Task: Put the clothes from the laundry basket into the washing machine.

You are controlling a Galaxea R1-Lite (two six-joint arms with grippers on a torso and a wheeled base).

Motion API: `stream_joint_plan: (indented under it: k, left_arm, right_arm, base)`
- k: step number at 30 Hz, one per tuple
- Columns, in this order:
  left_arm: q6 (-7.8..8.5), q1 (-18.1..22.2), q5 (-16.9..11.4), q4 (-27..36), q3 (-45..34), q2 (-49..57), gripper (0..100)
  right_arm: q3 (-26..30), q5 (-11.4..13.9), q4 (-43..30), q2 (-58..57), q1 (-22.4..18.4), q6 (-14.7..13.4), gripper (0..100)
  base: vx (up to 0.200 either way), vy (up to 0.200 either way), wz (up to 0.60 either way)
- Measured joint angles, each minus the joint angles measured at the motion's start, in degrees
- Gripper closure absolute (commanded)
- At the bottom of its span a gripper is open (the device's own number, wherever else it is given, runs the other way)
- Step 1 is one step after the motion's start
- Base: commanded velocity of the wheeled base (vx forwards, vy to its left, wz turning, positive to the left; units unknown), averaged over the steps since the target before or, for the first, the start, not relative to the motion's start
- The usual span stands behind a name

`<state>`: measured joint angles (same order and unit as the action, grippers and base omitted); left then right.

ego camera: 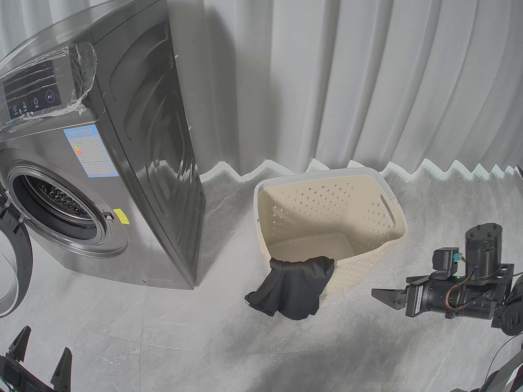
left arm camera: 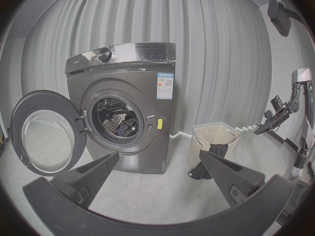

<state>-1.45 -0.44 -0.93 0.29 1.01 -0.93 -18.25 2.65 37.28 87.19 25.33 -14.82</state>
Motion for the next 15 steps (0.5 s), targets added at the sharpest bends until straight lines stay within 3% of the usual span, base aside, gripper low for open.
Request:
stream_joint_plan:
  k: [5, 15]
  left_arm:
    - [-0.07, 0.0, 0.02, 0.0, 0.0, 0.0, 0]
    - [-0.11, 0.0, 0.04, -0.05, 0.0, 0.0, 0]
  right_arm:
    - [-2.94, -3.82, 1.87, 6.14, 2.3, -2.19, 0]
    - [-7.02, -6.19, 2.54, 13.75, 4.79, -3.84, 0]
  base:
    - [0.0, 0.0, 0.0]
    - [0.0, 0.0, 0.0]
